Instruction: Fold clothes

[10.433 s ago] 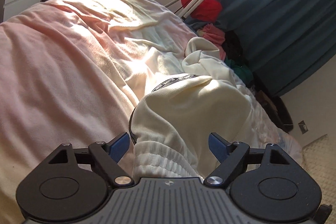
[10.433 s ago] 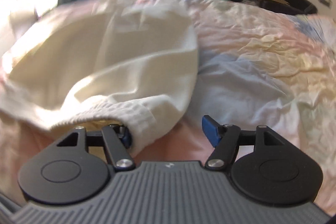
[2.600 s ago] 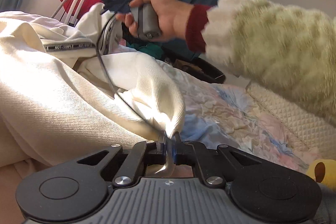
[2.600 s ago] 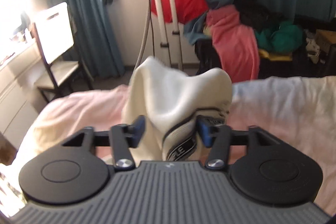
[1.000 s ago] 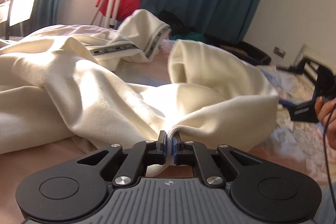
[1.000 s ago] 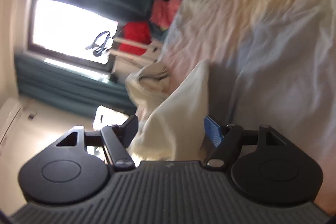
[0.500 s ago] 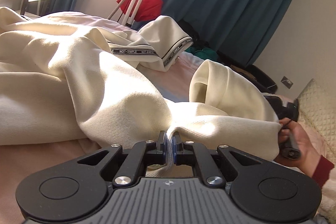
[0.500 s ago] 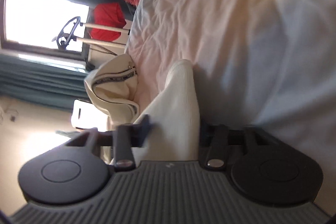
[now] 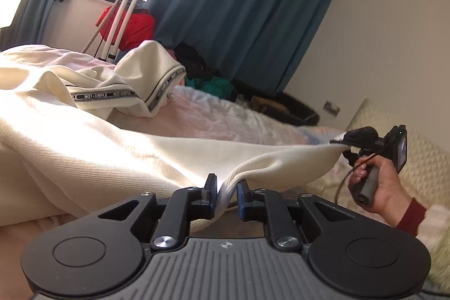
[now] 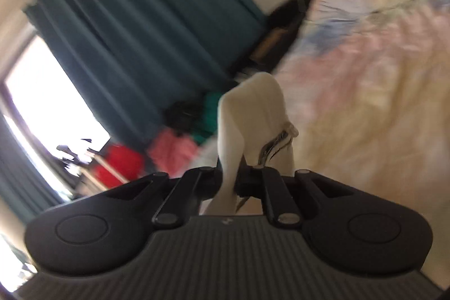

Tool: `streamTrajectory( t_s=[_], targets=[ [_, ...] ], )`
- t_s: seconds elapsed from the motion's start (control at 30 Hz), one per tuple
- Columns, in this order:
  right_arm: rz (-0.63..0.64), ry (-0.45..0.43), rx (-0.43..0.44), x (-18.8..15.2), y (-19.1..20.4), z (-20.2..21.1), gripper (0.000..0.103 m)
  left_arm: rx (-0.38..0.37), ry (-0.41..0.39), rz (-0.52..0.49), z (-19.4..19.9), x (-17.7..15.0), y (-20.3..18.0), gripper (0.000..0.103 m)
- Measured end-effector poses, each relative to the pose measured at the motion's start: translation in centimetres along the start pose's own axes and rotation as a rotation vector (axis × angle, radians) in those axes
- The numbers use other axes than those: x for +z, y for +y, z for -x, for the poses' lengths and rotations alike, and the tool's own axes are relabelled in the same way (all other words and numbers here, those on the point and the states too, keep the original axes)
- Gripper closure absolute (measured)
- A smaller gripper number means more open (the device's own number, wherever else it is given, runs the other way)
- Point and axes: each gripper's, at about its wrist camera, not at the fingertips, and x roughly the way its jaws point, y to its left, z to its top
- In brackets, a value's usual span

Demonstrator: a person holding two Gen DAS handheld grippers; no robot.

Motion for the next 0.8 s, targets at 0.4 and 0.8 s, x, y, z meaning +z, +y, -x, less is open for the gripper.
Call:
streamTrajectory(
  t_s=[0.4, 0.8],
  targets=[
    [-0.373, 0.315, -0.219, -2.7, -8.3, -1.4, 0.092, 0.162, 0.159, 0.534, 2.6, -0.3, 7.6, 0.016],
    [-0.474, 0.219, -0.167, -2.6, -9.9, -1.2, 0.091, 0.346, -0.283, 1.314, 9.3, -3.9, 20.6, 0.038]
  ],
)
